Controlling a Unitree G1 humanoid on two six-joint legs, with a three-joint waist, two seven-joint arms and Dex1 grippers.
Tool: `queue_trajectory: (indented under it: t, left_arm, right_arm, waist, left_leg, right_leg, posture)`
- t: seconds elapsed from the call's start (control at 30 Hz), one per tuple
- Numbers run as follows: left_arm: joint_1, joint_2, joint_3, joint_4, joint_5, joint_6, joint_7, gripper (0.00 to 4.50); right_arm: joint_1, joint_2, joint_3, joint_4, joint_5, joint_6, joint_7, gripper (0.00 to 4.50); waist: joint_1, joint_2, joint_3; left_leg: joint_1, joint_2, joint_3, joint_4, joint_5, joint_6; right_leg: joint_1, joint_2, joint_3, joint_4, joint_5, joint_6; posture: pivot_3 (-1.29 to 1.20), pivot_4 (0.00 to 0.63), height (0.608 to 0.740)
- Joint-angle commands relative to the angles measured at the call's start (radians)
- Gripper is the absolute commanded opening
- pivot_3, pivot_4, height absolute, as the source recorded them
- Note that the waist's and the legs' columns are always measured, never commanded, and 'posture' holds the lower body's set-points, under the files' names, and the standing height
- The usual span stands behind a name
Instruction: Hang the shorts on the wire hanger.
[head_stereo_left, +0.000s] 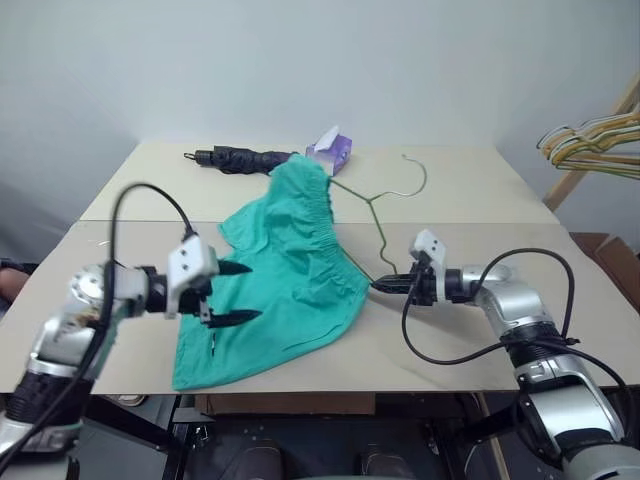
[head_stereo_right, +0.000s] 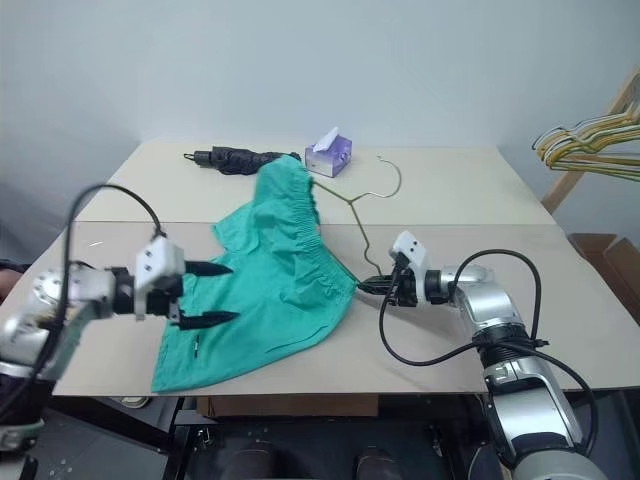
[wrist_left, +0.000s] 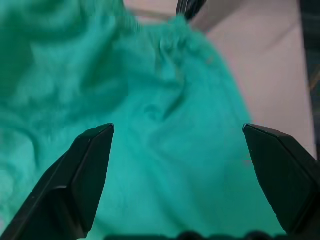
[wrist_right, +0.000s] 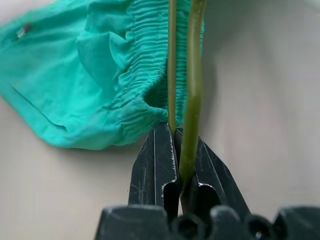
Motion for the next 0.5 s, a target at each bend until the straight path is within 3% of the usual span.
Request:
queue_trajectory:
  t: [0.03, 0.17, 0.27, 0.5]
  left_arm:
    - [-0.127, 0.055, 0.12, 0.072, -0.116, 0.025, -0.084, 4.46]
    - [-0.313, 0.105, 0.126, 0.251, -0.099, -0.017, -0.163, 4.46]
    - [-0.459, 0.138, 0.01, 0.452, 0.068, -0.17, -0.232, 4.46]
    - [-0.755, 0.055, -0.231, 0.844, 0.265, -0.401, -0.356, 4.46]
  right_arm:
    - [-0.033, 0.011, 0.024, -0.038, -0.071, -0.106, -0.01, 0.0]
    - [-0.067, 0.027, 0.059, -0.026, -0.138, -0.163, -0.01, 0.0]
    - [-0.091, 0.033, 0.088, -0.018, -0.19, -0.221, -0.011, 0.0]
    - [-0.15, 0.063, 0.098, -0.028, -0.224, -0.198, -0.002, 0.0]
  waist:
    - [-0.006, 0.0, 0.0]
    - [-0.013, 0.0, 0.0]
    - [-0.019, 0.0, 0.0]
    - [-0.023, 0.0, 0.0]
  left_leg:
    - [0.0, 0.0, 0.0, 0.0, 0.0, 0.0]
    - [0.0, 0.0, 0.0, 0.0, 0.0, 0.0]
    - [0.001, 0.0, 0.0, -0.001, 0.0, 0.0]
    - [0.0, 0.0, -0.001, 0.0, 0.0, 0.0]
  right_leg:
    - [0.0, 0.0, 0.0, -0.001, 0.0, 0.0]
    - [0.001, 0.0, 0.0, -0.001, 0.0, 0.0]
    - [0.001, 0.0, 0.0, 0.0, 0.0, 0.0]
    - [0.001, 0.0, -0.001, 0.0, 0.0, 0.0]
  posture:
    - [0.12, 0.0, 0.74]
    - [0.11, 0.0, 0.74]
    - [0.11, 0.0, 0.74]
    - [0.1, 0.0, 0.74]
